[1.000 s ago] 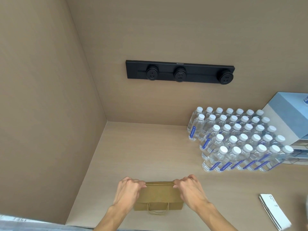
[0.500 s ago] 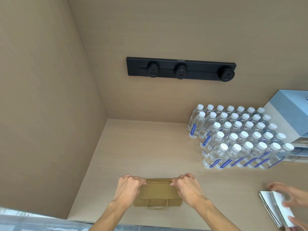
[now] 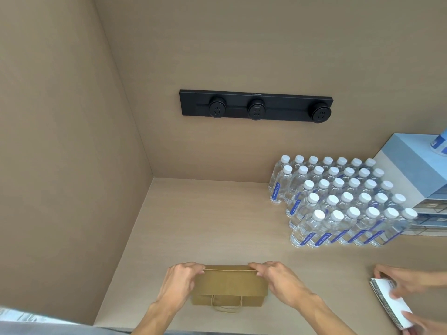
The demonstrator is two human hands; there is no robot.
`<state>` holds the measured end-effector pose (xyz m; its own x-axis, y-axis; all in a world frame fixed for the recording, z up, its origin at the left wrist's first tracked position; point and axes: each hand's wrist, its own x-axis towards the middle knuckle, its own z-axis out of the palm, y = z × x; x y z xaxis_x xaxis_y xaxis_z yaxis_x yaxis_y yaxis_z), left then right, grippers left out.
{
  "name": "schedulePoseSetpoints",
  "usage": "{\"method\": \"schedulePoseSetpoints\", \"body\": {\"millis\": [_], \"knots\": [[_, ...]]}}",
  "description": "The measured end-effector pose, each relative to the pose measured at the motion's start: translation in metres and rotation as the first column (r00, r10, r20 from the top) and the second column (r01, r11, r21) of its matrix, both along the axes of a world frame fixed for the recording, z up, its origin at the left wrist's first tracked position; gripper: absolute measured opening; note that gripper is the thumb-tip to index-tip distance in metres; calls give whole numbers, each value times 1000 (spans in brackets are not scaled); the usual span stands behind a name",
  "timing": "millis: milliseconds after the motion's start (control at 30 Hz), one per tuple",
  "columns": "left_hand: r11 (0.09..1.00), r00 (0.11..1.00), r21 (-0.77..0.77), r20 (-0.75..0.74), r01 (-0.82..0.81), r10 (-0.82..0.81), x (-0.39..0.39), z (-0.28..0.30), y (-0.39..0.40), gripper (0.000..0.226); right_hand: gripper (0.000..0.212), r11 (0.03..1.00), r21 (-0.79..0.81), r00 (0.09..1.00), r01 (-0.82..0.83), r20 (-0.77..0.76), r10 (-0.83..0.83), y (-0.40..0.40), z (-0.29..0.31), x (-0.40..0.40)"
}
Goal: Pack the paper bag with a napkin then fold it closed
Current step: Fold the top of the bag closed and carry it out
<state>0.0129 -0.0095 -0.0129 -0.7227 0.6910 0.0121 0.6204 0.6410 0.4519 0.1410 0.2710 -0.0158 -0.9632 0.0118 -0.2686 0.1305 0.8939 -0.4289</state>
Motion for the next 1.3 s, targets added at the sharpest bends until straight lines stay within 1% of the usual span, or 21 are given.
{"method": "schedulePoseSetpoints", "body": {"millis": [133, 200, 267, 367, 433, 467, 567, 633, 733, 833, 900, 1067, 1167, 1300], "knots": [[994, 992, 73, 104, -80, 72, -6, -13, -1, 63, 37, 975, -200, 993, 96, -47, -107, -4, -1, 8], [989, 985, 119, 153, -93, 75, -5, -14, -1, 66, 35, 946, -287, 985, 148, -47, -169, -7, -1, 12], [980, 982, 164, 173, -110, 81, -3, -14, -2, 71, 35, 934, -314, 980, 170, -49, -194, -9, -1, 15], [975, 976, 157, 178, -154, 125, -2, -14, -2, 73, 41, 945, -275, 980, 176, -45, -195, -8, -3, 16], [975, 970, 135, 195, -176, 148, -2, -13, -2, 69, 43, 942, -274, 977, 192, -36, -210, -7, -3, 17], [974, 966, 132, 206, -185, 156, 0, -13, -2, 63, 40, 943, -268, 976, 198, -34, -214, -7, -4, 18], [956, 961, 190, 207, -223, 183, 8, -11, 0, 30, 32, 947, -237, 970, 218, -50, -236, -6, -7, 22], [939, 957, 236, 208, -252, 204, 13, -13, 2, 21, 30, 945, -225, 963, 238, -72, -260, -8, -8, 24], [937, 959, 236, 182, -259, 219, 19, -17, 5, 20, 30, 948, -192, 951, 254, -127, -280, -13, -6, 27], [942, 969, 229, 105, -244, 226, 24, -20, 7, 23, 41, 968, -79, 949, 239, -191, -250, -19, -2, 26], [953, 973, 195, 32, -230, 229, 26, -18, 9, 27, 49, 976, -6, 956, 218, -199, -215, -24, 2, 25], [972, 965, 116, -139, -206, 221, 31, -12, 15, 51, 60, 970, 140, 959, 197, -233, -161, -38, 6, 17], [975, 955, 91, -204, -202, 217, 32, -9, 18, 50, 61, 957, 200, 951, 208, -270, -150, -45, 5, 12], [976, 945, 92, -246, -198, 216, 29, -5, 23, 54, 61, 929, 283, 934, 239, -329, -140, -48, 7, 5]]}}
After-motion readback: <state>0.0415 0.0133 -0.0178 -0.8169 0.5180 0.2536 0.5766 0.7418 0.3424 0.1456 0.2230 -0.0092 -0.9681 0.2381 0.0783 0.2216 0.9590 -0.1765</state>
